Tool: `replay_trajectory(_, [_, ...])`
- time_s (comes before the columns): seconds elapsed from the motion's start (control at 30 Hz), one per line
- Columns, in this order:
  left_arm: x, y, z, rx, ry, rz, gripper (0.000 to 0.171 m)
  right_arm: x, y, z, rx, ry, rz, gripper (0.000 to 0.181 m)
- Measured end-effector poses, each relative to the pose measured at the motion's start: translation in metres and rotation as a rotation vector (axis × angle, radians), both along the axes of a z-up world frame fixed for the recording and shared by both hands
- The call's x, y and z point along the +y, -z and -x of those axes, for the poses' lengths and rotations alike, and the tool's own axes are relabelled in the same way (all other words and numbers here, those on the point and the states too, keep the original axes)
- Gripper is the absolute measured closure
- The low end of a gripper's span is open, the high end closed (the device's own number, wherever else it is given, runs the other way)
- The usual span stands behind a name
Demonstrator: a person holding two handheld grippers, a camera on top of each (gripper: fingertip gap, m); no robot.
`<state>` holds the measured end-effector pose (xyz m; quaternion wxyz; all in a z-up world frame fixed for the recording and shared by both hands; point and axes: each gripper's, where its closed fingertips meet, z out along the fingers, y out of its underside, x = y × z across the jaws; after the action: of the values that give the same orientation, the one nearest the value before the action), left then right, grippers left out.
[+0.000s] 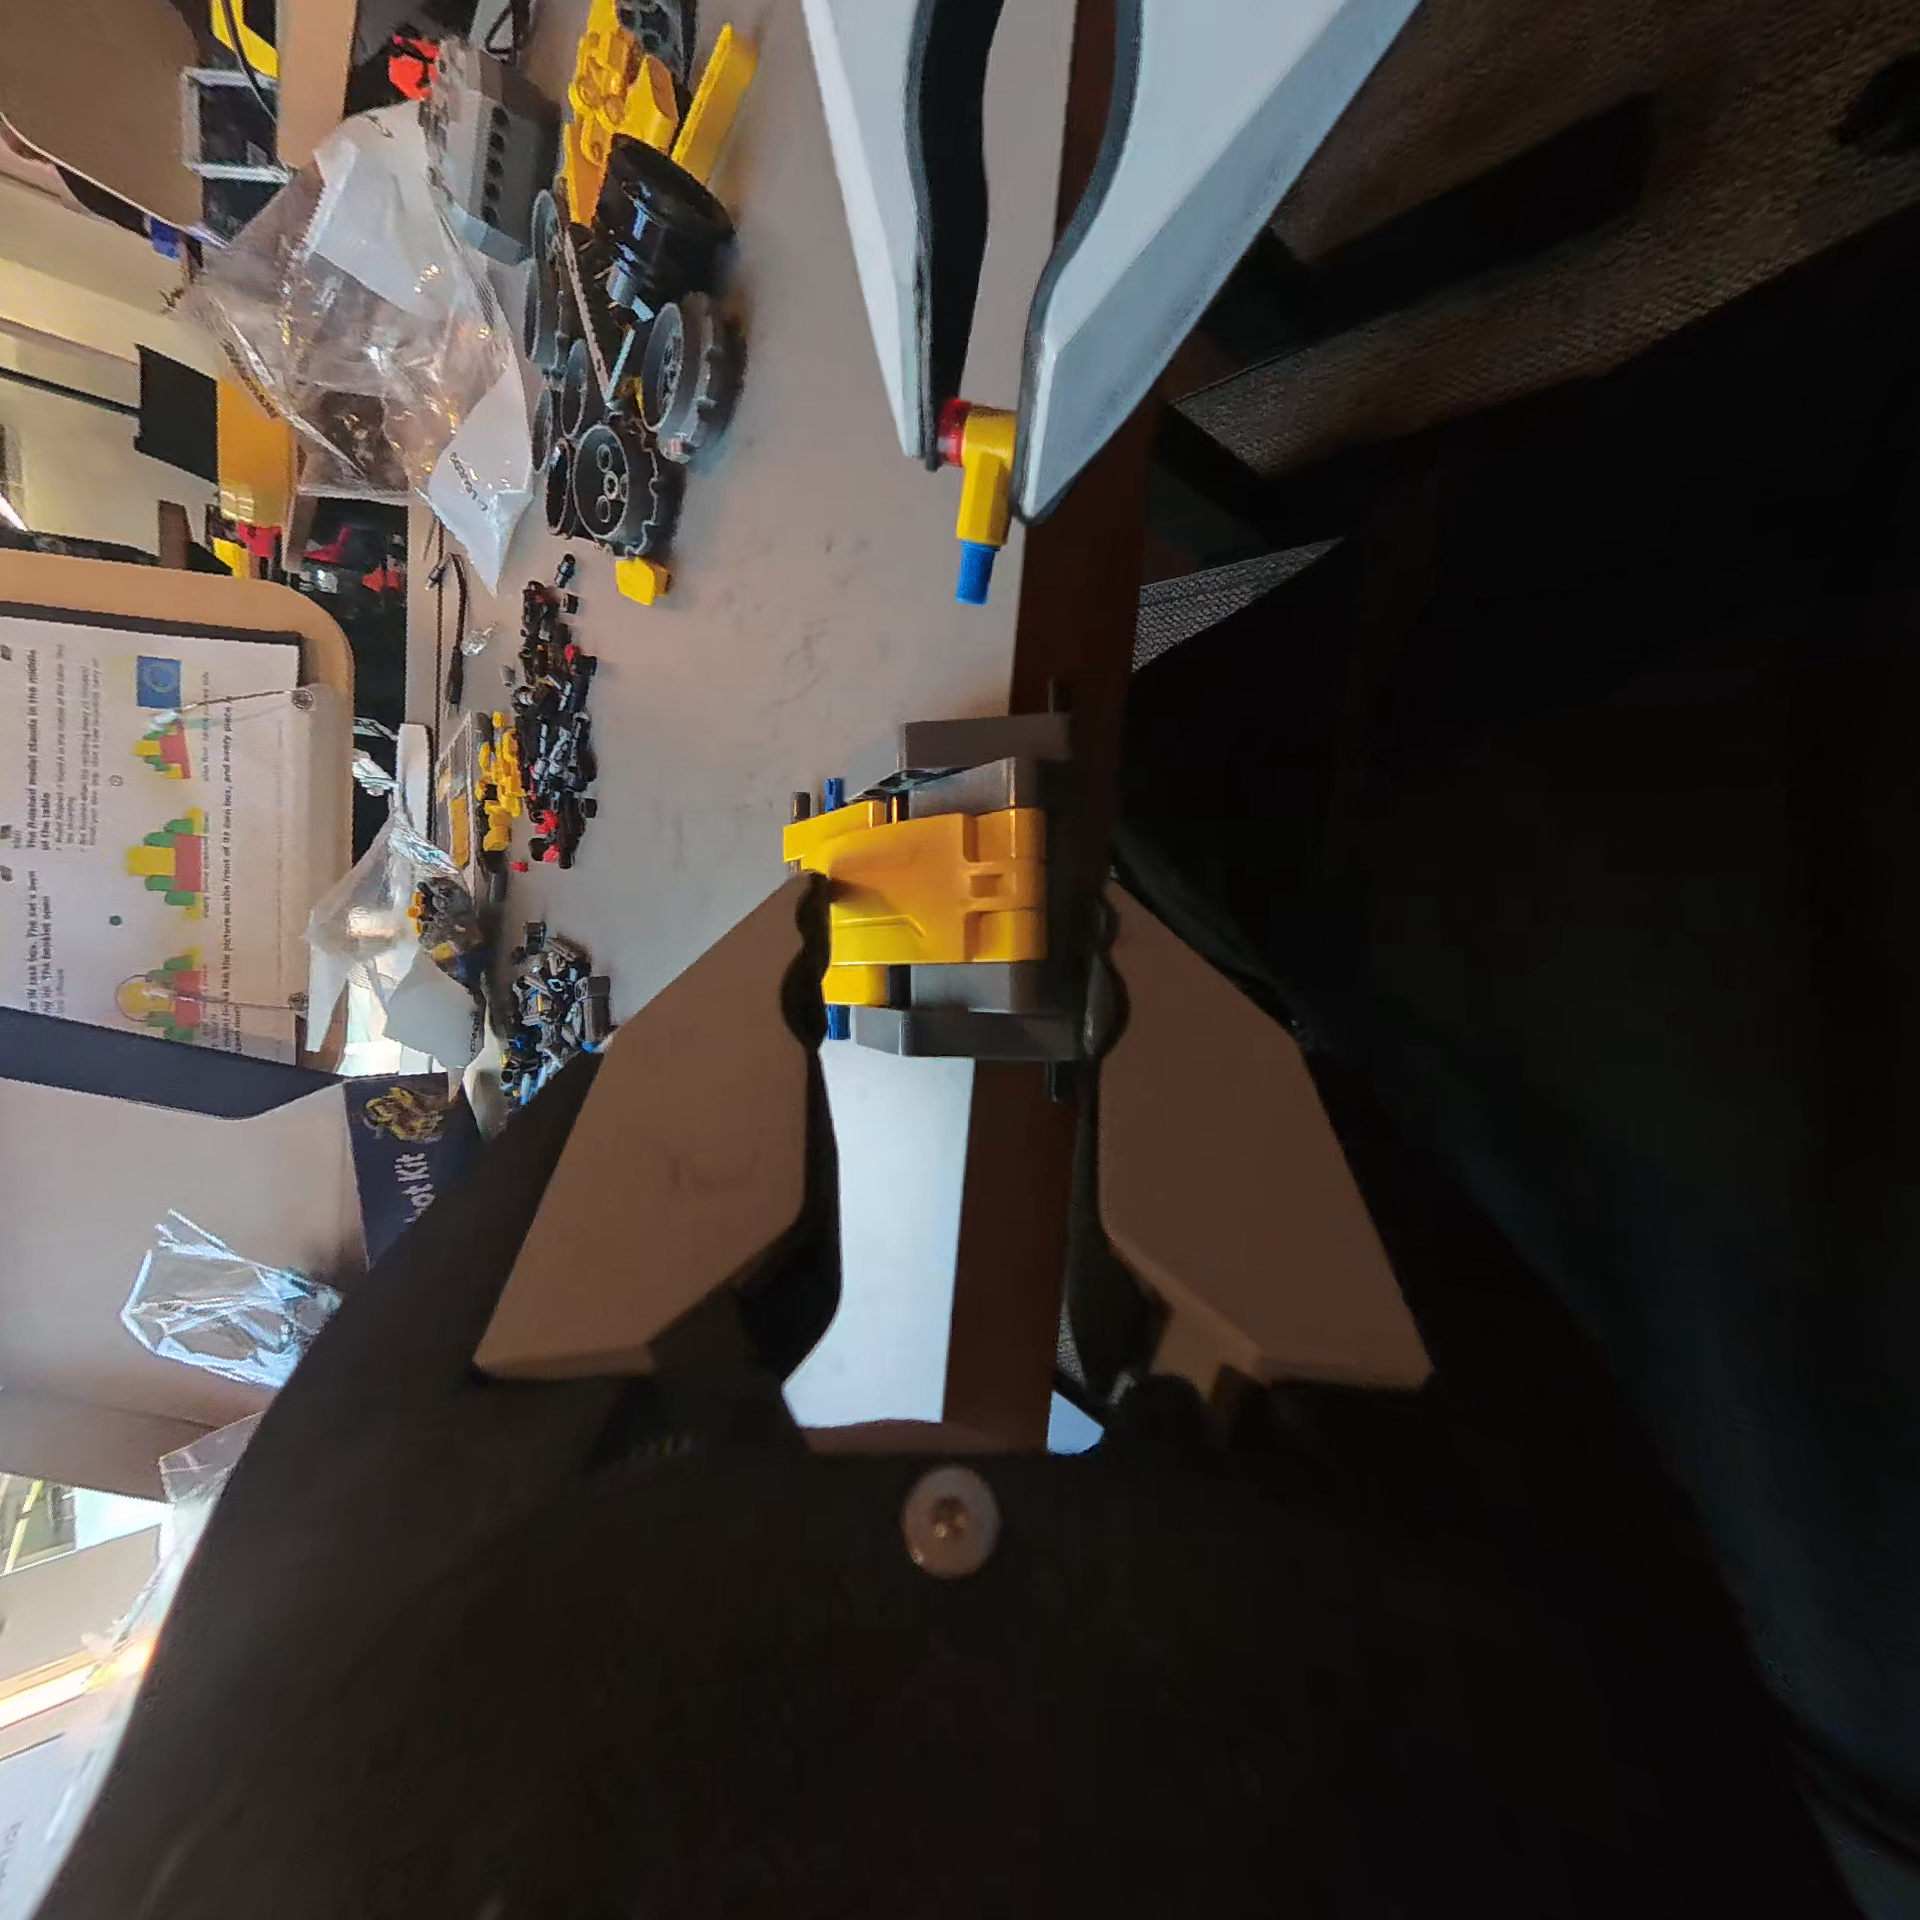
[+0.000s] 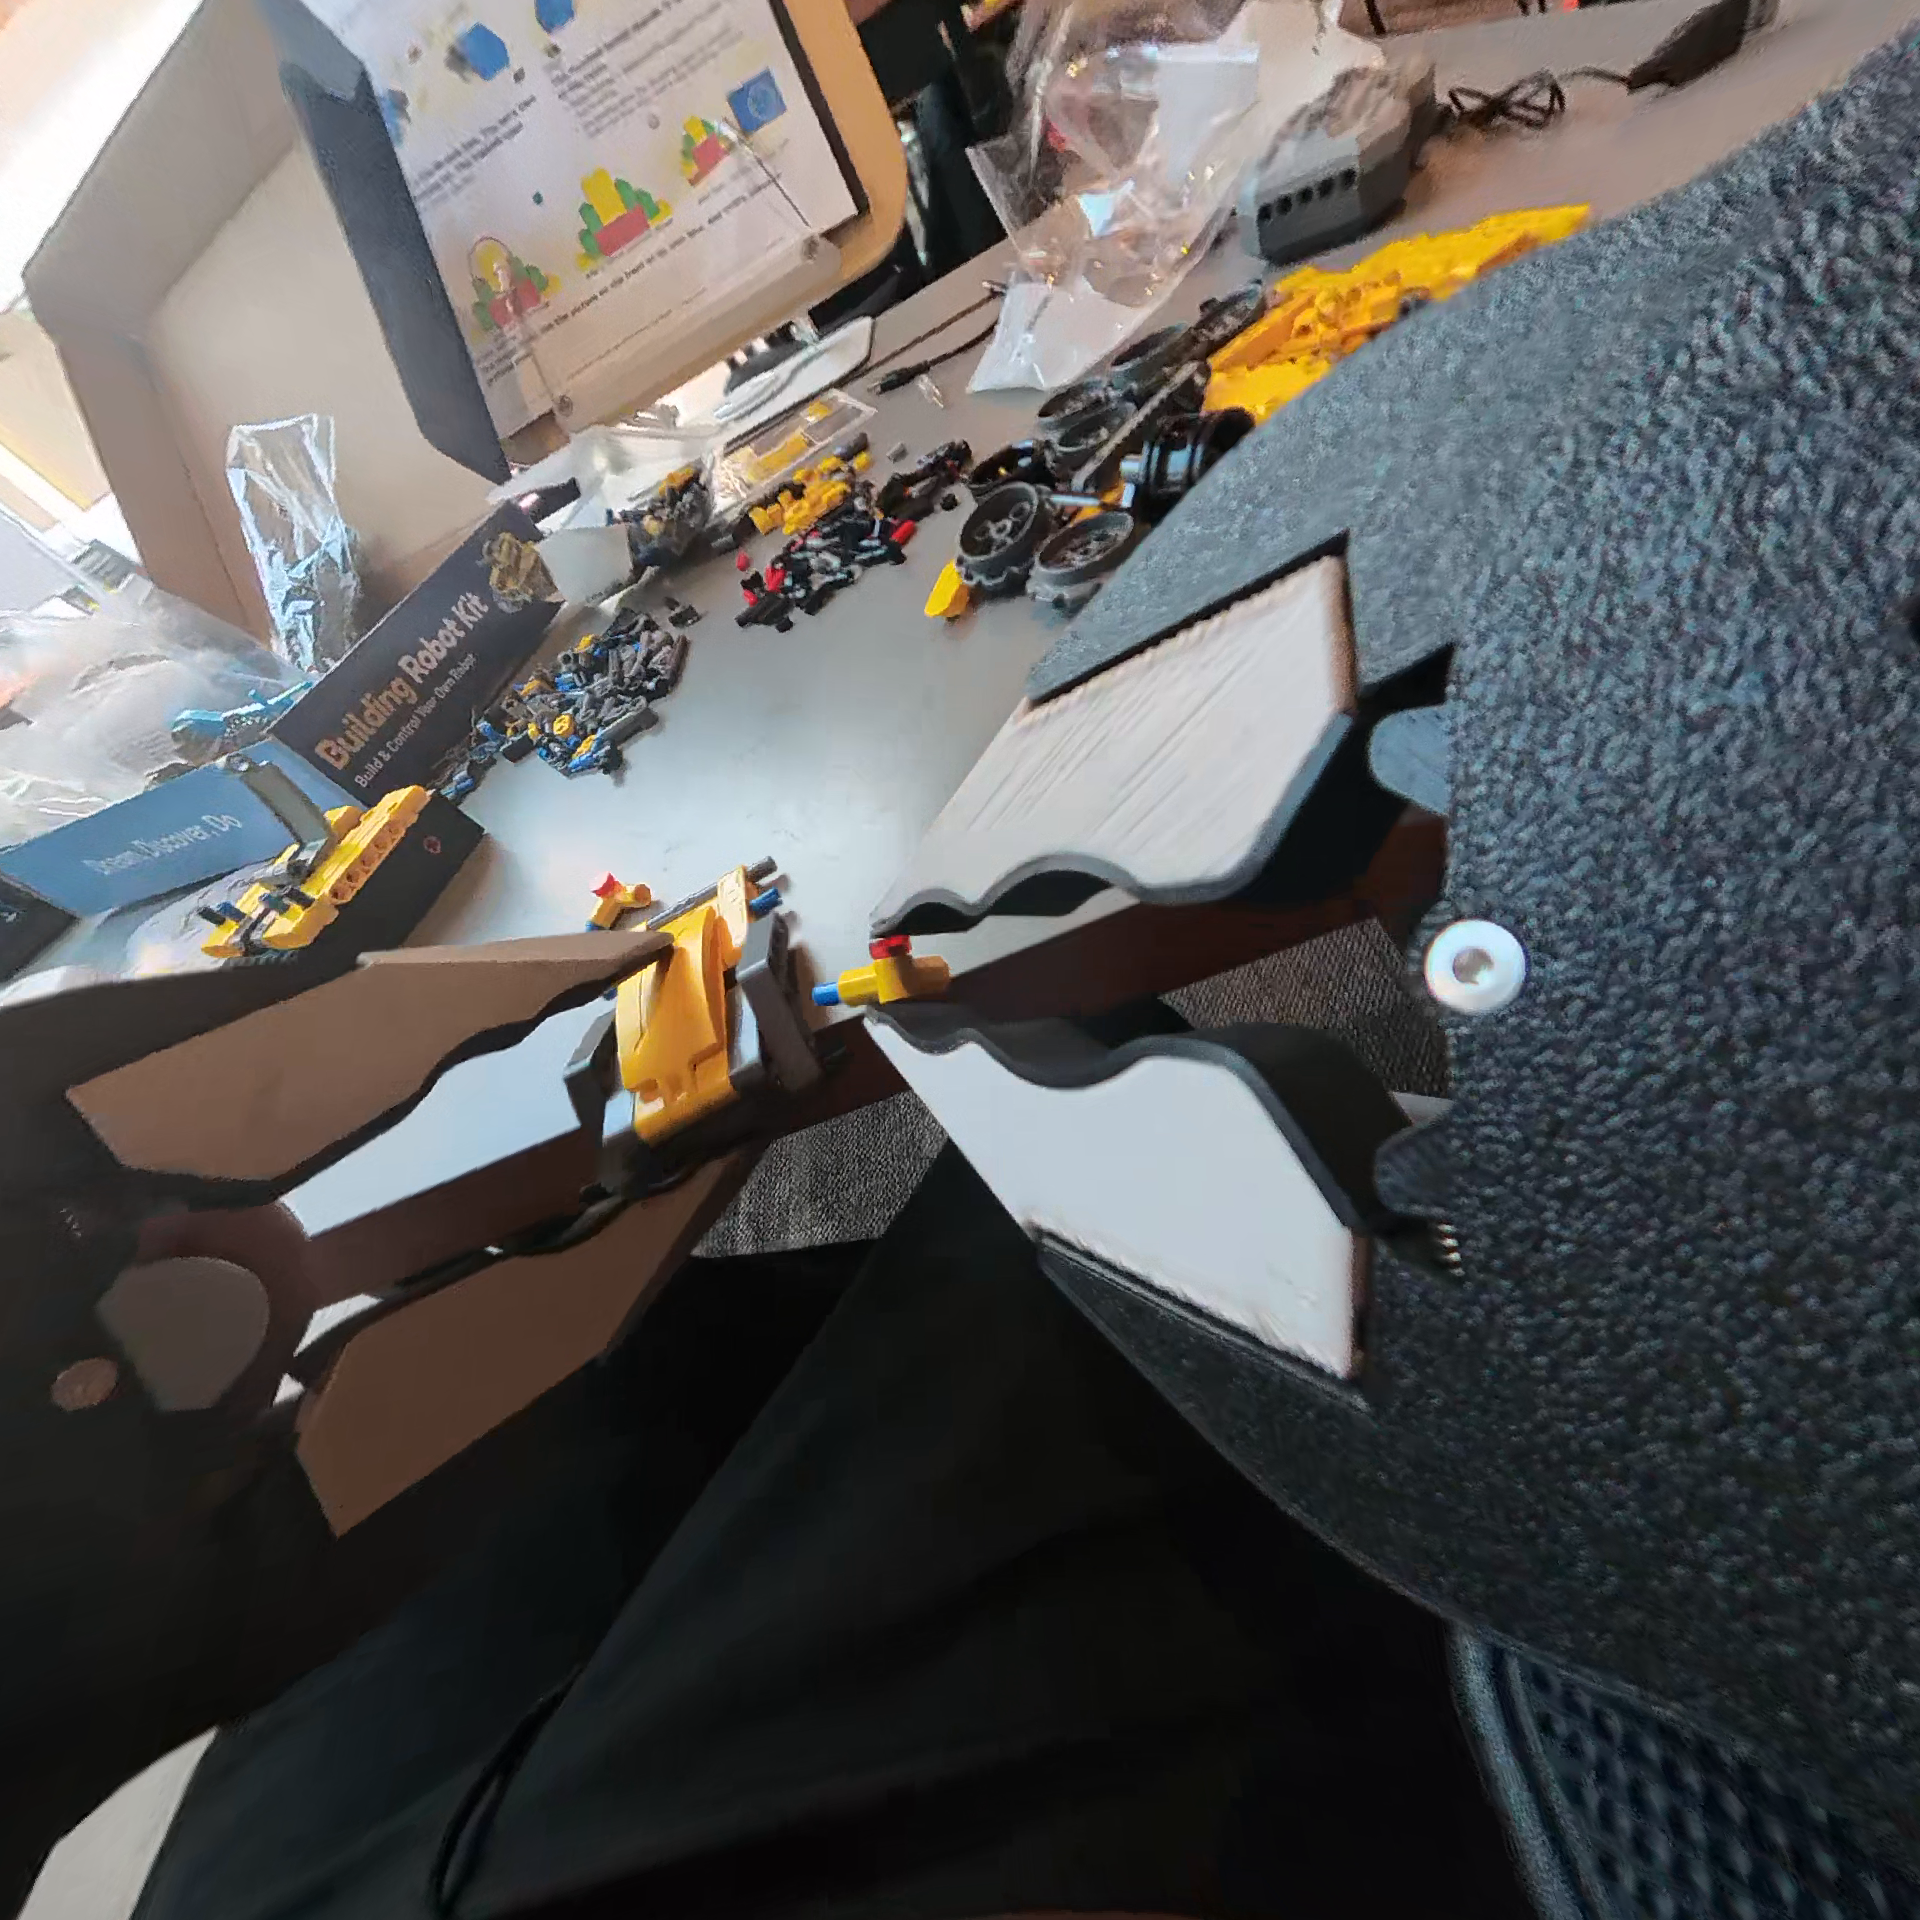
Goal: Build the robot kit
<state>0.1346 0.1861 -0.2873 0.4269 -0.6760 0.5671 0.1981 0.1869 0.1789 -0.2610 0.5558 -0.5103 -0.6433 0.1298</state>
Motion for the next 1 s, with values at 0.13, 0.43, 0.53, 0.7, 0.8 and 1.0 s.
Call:
replay_trajectory(0.13, [-0.006, -0.009, 0.000, -0.031, 0.033, -0.033, 0.134, -0.004, -0.002, 0.007, -0.049, -0.030, -0.073, 0.169])
replay_trajectory(0.43, [-0.008, -0.041, 0.008, -0.145, 0.095, -0.103, 0.153, -0.007, -0.035, 0.027, 0.008, -0.072, -0.125, 0.170])
replay_trajectory(0.53, [-0.006, -0.051, 0.013, -0.177, 0.120, -0.127, 0.157, 0.000, -0.047, 0.030, 0.012, -0.062, -0.113, 0.170])
replay_trajectory(0.7, [-0.007, -0.065, 0.019, -0.276, 0.188, -0.117, 0.160, 0.011, -0.059, 0.038, 0.008, -0.058, -0.078, 0.170])
replay_trajectory(0.8, [-0.008, -0.069, 0.021, -0.352, 0.226, -0.096, 0.160, 0.014, -0.061, 0.046, 0.023, -0.074, -0.027, 0.170])
replay_trajectory(1.0, [-0.006, -0.079, 0.031, -0.392, 0.261, -0.108, 0.160, 0.017, -0.063, 0.061, 0.021, -0.107, 0.009, 0.170])
